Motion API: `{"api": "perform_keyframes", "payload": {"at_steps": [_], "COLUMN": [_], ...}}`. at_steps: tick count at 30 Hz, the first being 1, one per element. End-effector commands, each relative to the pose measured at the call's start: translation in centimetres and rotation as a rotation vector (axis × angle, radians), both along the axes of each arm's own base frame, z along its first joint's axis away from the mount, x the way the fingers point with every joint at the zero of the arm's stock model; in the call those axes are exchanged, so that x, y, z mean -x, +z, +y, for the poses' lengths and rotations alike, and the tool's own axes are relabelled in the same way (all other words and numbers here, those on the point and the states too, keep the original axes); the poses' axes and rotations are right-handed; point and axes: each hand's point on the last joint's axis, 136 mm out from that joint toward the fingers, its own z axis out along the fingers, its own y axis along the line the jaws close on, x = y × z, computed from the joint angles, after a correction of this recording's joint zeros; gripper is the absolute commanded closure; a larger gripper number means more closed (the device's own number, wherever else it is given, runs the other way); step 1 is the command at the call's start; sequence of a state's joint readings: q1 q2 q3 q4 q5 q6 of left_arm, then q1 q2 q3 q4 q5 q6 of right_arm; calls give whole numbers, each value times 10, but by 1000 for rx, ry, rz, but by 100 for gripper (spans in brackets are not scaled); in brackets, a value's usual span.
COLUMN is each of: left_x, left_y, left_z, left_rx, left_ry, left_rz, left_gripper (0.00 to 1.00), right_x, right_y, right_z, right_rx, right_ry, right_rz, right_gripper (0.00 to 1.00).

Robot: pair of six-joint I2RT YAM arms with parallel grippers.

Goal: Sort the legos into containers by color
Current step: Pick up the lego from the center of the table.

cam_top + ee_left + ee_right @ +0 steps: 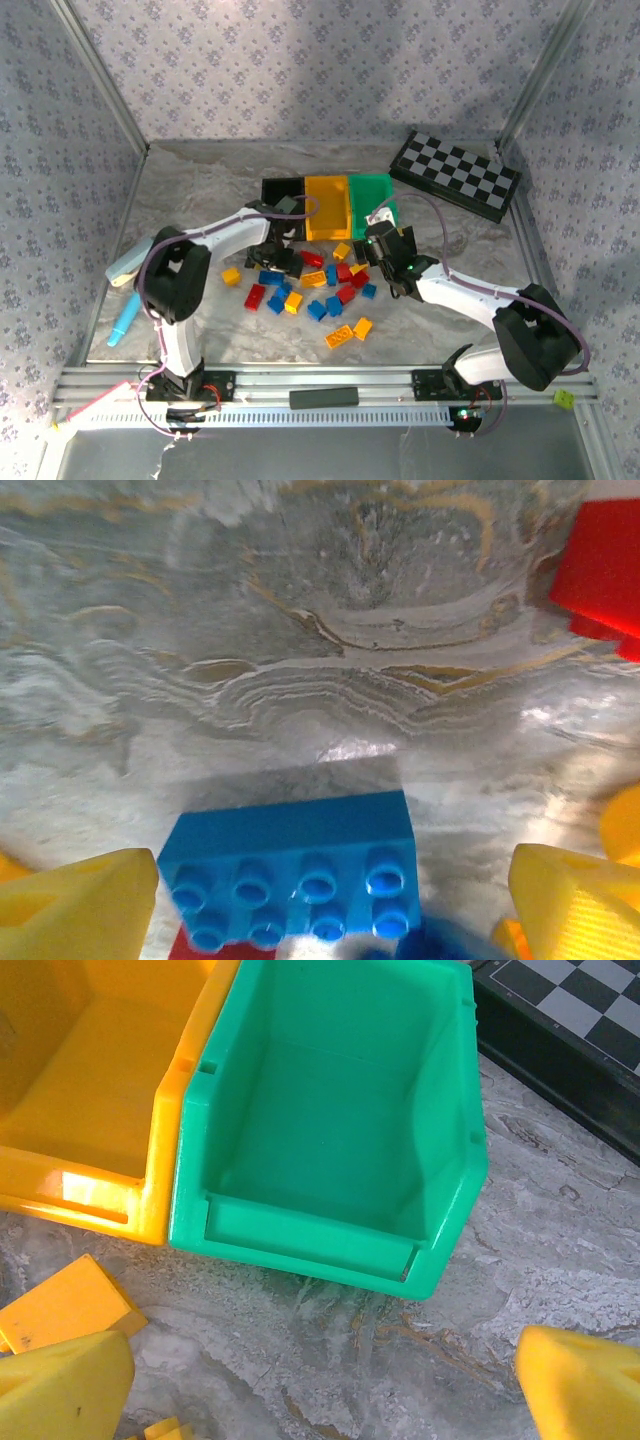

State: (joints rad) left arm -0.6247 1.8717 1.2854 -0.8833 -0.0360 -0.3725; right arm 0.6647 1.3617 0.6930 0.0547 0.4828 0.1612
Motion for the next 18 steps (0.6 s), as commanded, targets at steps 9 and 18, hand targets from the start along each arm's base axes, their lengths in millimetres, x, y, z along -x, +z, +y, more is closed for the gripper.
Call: {"api": "perform_keyframes", "payload": {"at_steps": [9, 18], "left_x": [1, 7], "left_y": [12, -5], "left_z": [4, 13], "left_rx": [32, 10], "left_ry": [67, 125], "left_rz": [-31, 9], "left_gripper": [8, 13], "right_x": [-4, -5], "right_y": [10, 8], "right_z": [4, 4], "right_rx": [-3, 10], "right_ry": [-10, -12], "right_rz": [-15, -12], "right_gripper": [0, 0]}}
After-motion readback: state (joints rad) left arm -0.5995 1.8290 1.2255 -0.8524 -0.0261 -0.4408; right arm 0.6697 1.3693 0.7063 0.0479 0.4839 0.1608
